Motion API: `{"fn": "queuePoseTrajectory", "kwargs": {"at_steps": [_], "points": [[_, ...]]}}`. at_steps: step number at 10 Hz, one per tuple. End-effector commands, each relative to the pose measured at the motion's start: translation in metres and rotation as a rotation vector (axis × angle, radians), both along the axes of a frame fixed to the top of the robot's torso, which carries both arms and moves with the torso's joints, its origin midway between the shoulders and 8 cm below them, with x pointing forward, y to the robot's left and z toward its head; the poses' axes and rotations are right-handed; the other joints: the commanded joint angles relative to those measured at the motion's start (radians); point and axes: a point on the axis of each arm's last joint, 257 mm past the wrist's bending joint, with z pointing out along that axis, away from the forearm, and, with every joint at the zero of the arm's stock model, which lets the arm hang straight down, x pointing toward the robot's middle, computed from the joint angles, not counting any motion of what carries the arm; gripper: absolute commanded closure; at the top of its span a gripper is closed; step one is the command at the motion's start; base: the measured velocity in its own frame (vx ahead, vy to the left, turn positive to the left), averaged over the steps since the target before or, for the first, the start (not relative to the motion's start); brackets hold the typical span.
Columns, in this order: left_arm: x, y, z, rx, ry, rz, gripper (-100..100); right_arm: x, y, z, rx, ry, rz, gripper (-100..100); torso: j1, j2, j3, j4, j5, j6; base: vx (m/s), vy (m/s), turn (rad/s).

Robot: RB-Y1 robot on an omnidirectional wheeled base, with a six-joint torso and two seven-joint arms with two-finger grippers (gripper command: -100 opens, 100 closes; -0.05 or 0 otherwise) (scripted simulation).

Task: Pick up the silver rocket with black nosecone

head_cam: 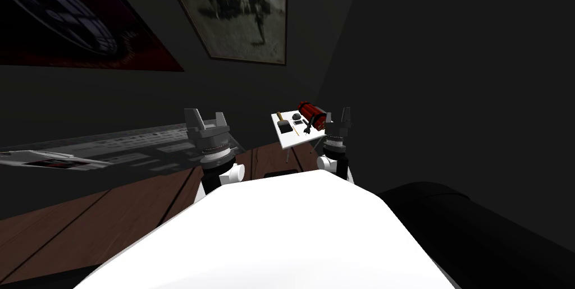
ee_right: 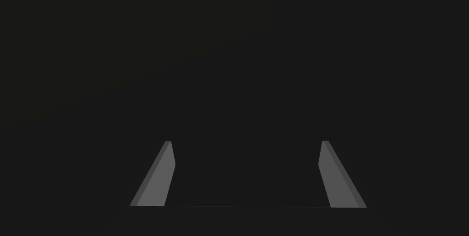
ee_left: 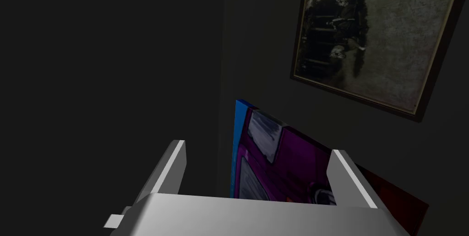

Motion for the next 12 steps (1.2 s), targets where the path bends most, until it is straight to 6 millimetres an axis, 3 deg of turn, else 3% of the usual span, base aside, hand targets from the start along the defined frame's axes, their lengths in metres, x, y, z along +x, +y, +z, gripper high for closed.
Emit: {"fn": "queuePoseTrajectory", "kwargs": {"at_steps": [1, 6, 12], "points": [[0.000, 0.000, 0.000, 0.000, 0.000, 0.000, 0, 0.007, 0.004, -0.008, -0.067, 0.034, -0.008, -100, 0.000, 0.000, 0.000, 0.000, 0.000, 0.000, -0.026, 0.044, 0.010], [0.000, 0.000, 0.000, 0.000, 0.000, 0.000, 0, 0.029, 0.006, -0.043, -0.267, 0.155, -0.091, -100, 0.007, 0.004, 0.002, 0.001, 0.001, 0.000, -0.059, 0.095, 0.010], [0.000, 0.000, 0.000, 0.000, 0.000, 0.000, 0, 0.058, -0.010, -0.109, -0.549, 0.348, -0.260, -100, 0.012, 0.007, 0.004, 0.002, 0.003, 0.000, -0.102, 0.151, 0.020]]}}
